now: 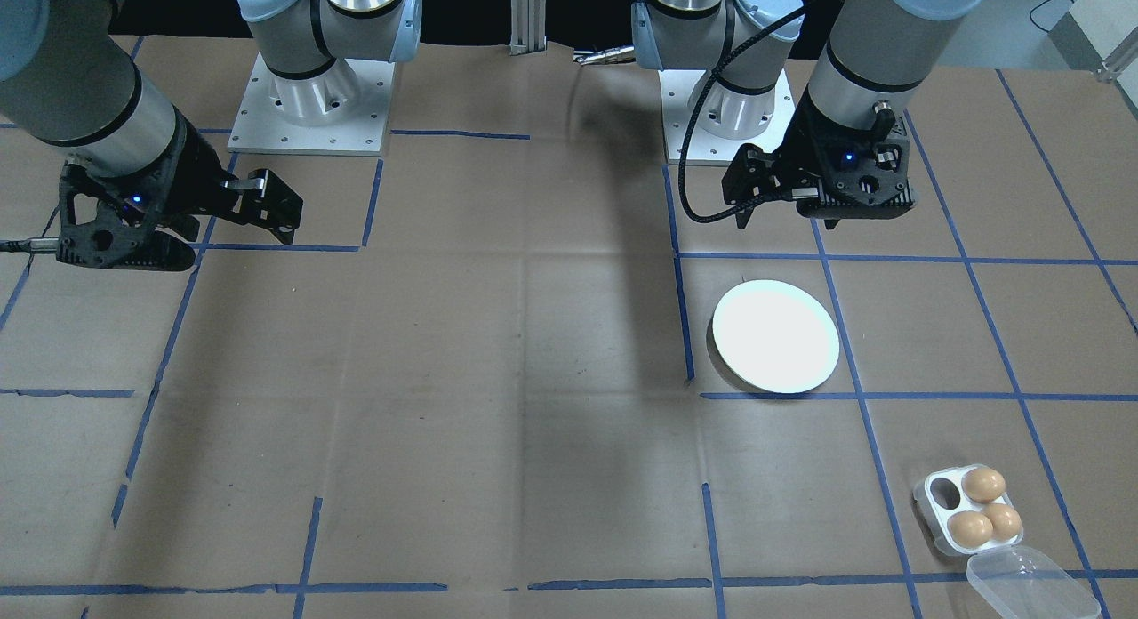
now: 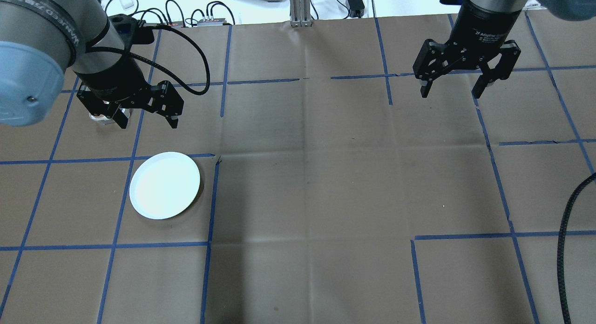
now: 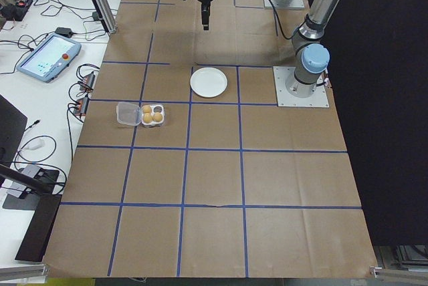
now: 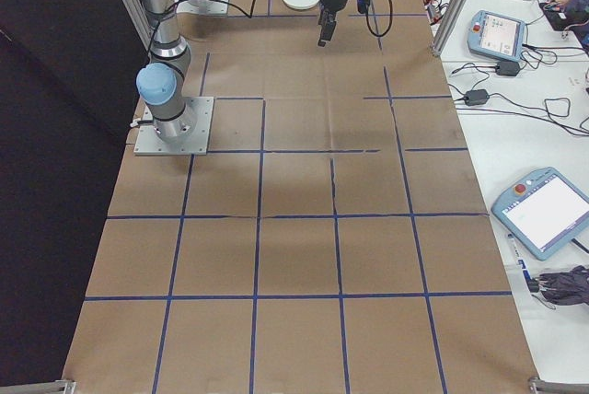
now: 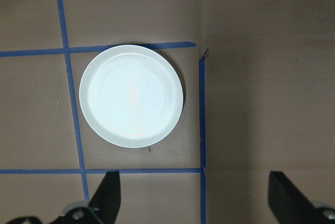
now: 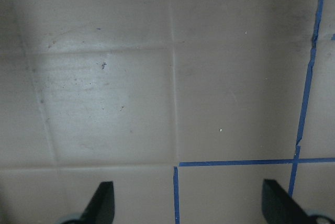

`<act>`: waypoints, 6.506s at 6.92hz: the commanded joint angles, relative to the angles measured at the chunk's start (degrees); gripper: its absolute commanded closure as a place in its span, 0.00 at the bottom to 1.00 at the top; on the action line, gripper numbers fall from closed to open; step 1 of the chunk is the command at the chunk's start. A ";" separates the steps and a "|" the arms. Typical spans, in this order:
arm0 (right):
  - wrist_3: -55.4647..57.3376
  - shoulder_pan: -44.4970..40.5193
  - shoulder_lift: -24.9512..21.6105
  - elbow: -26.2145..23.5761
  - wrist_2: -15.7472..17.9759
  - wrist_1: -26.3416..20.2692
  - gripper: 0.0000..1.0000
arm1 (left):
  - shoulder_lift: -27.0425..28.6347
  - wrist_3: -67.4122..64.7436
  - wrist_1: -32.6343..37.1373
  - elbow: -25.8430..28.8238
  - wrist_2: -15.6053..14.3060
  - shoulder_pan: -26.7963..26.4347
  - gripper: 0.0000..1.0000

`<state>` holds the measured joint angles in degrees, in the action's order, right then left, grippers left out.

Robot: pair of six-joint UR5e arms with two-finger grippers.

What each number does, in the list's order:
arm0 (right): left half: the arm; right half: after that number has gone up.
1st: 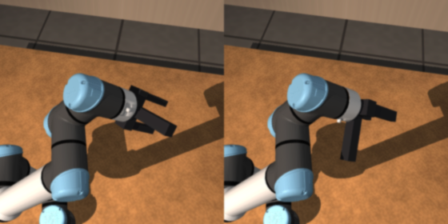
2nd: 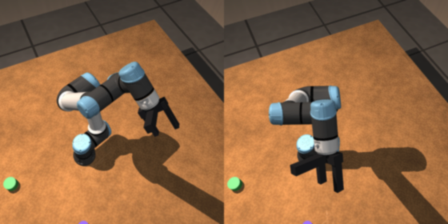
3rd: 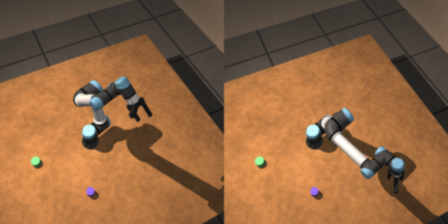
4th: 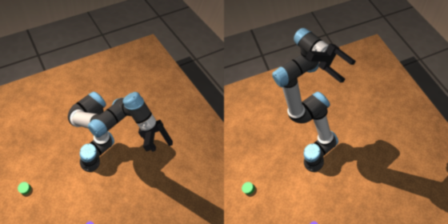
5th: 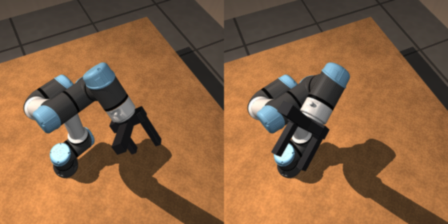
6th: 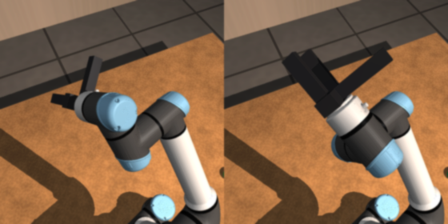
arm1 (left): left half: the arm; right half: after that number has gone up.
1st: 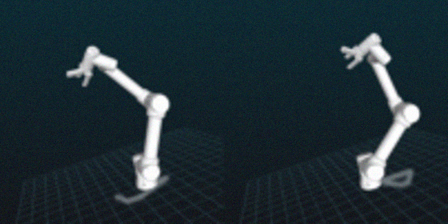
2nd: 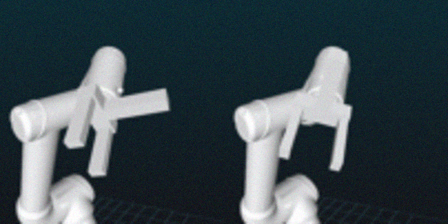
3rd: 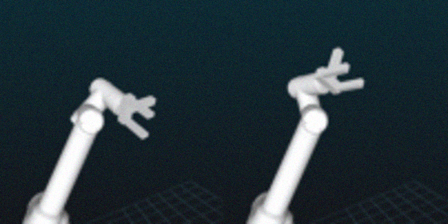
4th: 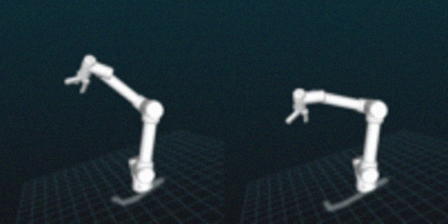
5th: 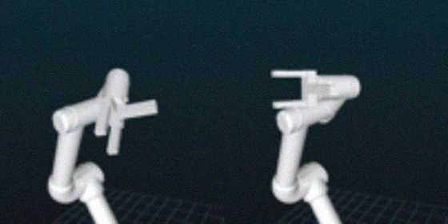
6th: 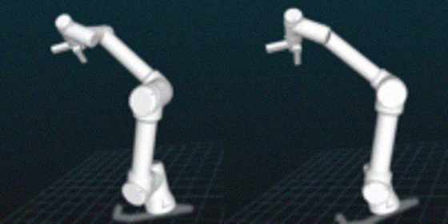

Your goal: Place egg on plate

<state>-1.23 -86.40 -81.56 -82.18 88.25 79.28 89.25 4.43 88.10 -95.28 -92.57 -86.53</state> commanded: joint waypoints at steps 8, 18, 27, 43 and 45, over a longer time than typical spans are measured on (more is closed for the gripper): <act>0.00 0.00 -0.09 0.00 -0.01 0.00 0.00 | 29.09 16.21 -23.76 9.20 -0.51 22.54 0.00; 0.00 0.00 0.00 0.00 -0.01 0.00 0.00 | 40.74 16.57 -22.79 18.46 -1.74 22.99 0.13; 0.00 0.00 -0.09 0.00 -0.01 0.00 0.00 | 40.39 16.48 -22.80 18.47 -1.92 22.99 0.81; 0.00 0.00 0.00 0.00 0.08 0.00 0.00 | 14.99 10.51 -18.84 -14.76 1.34 14.02 0.01; 0.00 0.00 -0.09 0.00 -0.01 0.00 0.00 | 13.23 14.77 -19.02 -12.05 1.60 15.42 0.01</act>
<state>-1.23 -86.40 -81.58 -82.18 88.26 79.28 103.37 16.18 69.14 -109.19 -91.13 -71.91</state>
